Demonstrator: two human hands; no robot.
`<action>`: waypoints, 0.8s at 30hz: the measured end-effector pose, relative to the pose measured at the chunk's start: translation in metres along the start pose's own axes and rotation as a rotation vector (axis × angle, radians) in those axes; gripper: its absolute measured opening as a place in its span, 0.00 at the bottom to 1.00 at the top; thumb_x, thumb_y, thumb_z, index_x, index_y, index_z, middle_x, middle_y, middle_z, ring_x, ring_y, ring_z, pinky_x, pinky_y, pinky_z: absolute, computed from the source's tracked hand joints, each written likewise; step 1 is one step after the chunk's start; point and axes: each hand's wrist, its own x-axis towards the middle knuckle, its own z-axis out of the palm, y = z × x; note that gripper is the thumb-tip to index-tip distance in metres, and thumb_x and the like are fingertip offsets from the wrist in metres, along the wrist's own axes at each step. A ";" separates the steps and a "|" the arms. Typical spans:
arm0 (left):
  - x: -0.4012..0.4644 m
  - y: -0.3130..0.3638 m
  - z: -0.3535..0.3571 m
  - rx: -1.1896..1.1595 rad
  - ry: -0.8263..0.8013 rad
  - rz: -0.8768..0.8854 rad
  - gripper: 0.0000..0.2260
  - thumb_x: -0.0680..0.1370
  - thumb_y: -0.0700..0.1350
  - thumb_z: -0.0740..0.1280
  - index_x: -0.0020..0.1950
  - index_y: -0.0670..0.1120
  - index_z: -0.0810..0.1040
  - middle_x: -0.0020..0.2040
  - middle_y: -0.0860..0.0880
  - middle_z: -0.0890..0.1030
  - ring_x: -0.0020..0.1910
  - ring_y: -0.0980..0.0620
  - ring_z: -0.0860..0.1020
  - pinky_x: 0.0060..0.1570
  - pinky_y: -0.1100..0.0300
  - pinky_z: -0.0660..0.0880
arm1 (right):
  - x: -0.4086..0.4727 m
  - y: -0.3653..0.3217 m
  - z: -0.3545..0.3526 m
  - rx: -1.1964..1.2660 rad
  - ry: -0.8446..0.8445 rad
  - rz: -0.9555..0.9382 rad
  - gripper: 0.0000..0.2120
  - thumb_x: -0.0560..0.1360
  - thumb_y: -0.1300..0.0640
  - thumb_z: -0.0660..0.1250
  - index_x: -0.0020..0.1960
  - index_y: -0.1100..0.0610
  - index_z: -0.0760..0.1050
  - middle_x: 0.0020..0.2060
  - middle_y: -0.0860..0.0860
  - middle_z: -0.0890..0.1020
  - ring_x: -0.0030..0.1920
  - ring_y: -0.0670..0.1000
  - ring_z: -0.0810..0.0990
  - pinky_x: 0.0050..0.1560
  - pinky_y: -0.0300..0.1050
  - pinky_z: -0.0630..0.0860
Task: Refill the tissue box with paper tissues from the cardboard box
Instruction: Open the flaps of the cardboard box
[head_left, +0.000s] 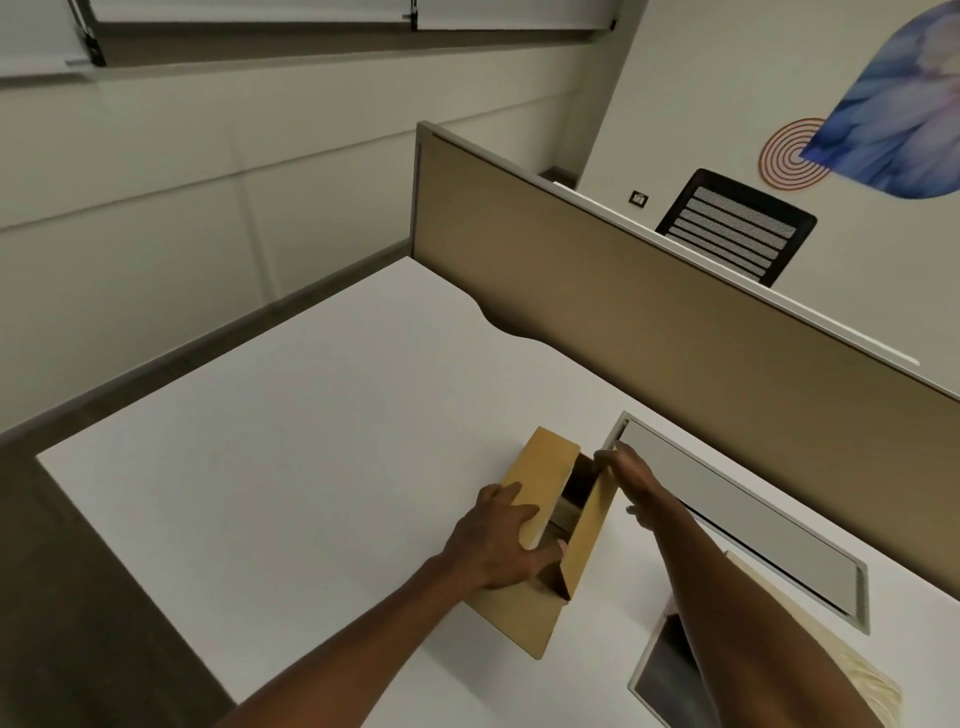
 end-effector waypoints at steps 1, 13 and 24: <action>0.000 0.000 0.001 0.022 0.013 -0.002 0.39 0.71 0.73 0.59 0.76 0.54 0.67 0.81 0.53 0.56 0.79 0.48 0.56 0.71 0.41 0.66 | -0.002 0.002 -0.002 0.048 -0.019 0.018 0.23 0.76 0.54 0.67 0.68 0.54 0.66 0.65 0.59 0.73 0.62 0.60 0.73 0.60 0.62 0.70; 0.003 -0.013 -0.016 -0.242 0.257 0.125 0.23 0.82 0.46 0.61 0.77 0.50 0.66 0.76 0.51 0.69 0.72 0.51 0.71 0.69 0.58 0.72 | -0.014 0.022 -0.007 0.422 -0.047 0.074 0.13 0.81 0.53 0.59 0.63 0.56 0.71 0.68 0.55 0.72 0.72 0.61 0.69 0.63 0.70 0.71; 0.020 -0.058 -0.013 0.261 0.291 -0.124 0.21 0.83 0.52 0.58 0.75 0.48 0.69 0.81 0.48 0.59 0.81 0.41 0.53 0.76 0.47 0.59 | -0.022 0.043 -0.015 0.570 -0.070 0.006 0.32 0.69 0.47 0.62 0.70 0.61 0.72 0.59 0.59 0.75 0.57 0.60 0.74 0.47 0.52 0.74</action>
